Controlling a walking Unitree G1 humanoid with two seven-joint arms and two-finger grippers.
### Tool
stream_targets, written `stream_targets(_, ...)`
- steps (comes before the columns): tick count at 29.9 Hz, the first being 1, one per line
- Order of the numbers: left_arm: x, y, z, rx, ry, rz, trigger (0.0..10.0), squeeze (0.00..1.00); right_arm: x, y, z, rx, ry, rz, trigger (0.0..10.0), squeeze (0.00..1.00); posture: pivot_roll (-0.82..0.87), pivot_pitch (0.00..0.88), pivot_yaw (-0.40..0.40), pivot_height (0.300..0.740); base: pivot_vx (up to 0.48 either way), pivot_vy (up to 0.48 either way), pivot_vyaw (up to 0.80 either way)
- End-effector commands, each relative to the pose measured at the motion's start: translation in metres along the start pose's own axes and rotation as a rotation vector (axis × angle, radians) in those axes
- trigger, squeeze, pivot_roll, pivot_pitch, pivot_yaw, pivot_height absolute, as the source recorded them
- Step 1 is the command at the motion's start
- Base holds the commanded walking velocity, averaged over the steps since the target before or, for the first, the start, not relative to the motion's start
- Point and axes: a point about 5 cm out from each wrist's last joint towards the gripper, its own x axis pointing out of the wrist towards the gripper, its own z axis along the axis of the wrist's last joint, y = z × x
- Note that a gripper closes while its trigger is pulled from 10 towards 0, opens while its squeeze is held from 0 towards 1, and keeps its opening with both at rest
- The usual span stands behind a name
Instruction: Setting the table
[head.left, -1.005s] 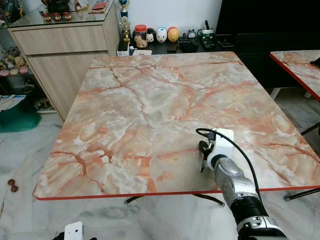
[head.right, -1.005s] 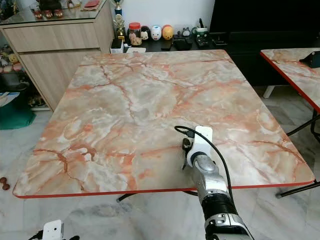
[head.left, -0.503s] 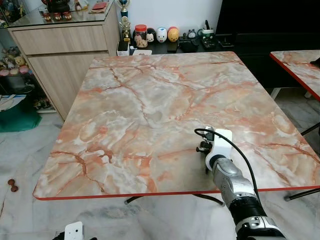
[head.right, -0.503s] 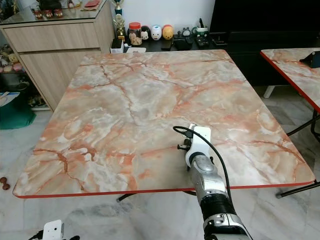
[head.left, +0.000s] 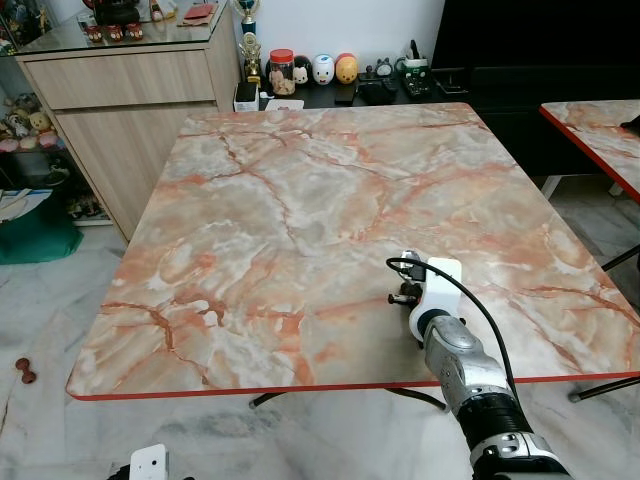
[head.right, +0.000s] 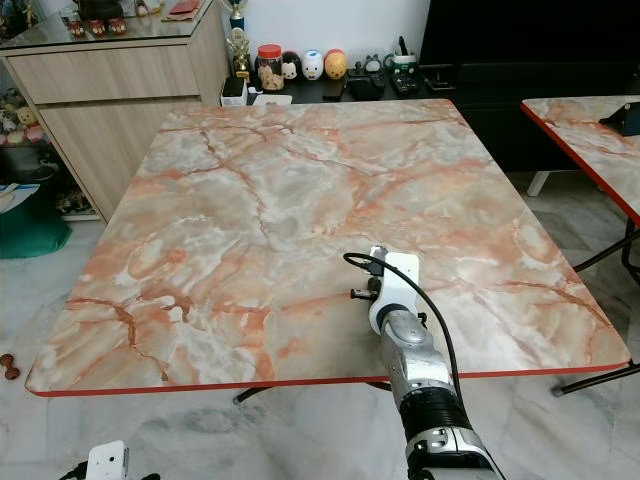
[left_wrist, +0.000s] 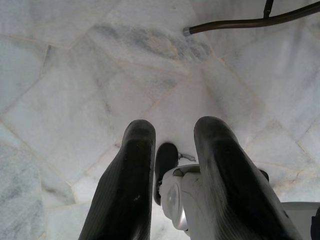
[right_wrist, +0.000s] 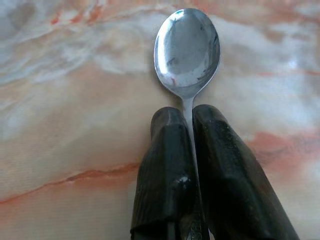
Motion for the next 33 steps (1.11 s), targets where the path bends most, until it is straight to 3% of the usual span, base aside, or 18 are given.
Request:
stream_targets(1, 0.0, 0.0, -0.003, 0.017, 0.019, -0.003, 10.0, 0.0, -0.001, 0.001, 0.006, -0.017, -0.043, 0.002, 10.0, 0.0, -0.1, 0.0, 0.023, 0.74, 0.0, 0.0, 0.0)
stream_targets(2, 0.0, 0.0, -0.003, 0.018, 0.02, -0.003, 10.0, 0.0, -0.002, 0.0, 0.012, -0.012, -0.092, -0.003, 10.0, 0.0, -0.11, 0.0, 0.024, 0.74, 0.0, 0.0, 0.0)
stream_targets(7, 0.0, 0.0, -0.003, 0.021, 0.021, -0.003, 10.0, 0.0, -0.004, 0.001, 0.018, -0.017, -0.139, 0.005, 10.0, 0.0, -0.11, 0.0, 0.023, 0.74, 0.0, 0.0, 0.0)
stream_targets(15, 0.0, 0.001, -0.003, 0.028, 0.024, 0.004, 10.0, 0.0, -0.033, 0.007, 0.038, -0.23, -0.407, 0.088, 10.0, 0.0, -0.11, 0.0, 0.024, 0.74, 0.0, 0.0, 0.0)
stream_targets(17, 0.0, 0.001, -0.003, 0.03, 0.026, 0.002, 10.0, 0.0, -0.038, 0.005, 0.04, -0.233, -0.456, 0.085, 10.0, 0.0, -0.12, 0.0, 0.024, 0.74, 0.0, 0.0, 0.0)
stream_targets(28, -0.001, 0.002, -0.003, 0.055, 0.028, 0.001, 10.0, 0.0, -0.061, 0.011, 0.048, -0.302, -0.651, 0.118, 10.0, 0.0, -0.12, 0.0, 0.036, 0.74, 0.0, 0.0, 0.0)
stream_targets(33, -0.001, 0.003, -0.004, 0.082, 0.039, -0.016, 10.0, 0.0, -0.068, 0.022, 0.044, -0.315, -0.654, 0.165, 10.0, 0.0, -0.13, 0.0, 0.043, 0.74, 0.0, 0.0, 0.0)
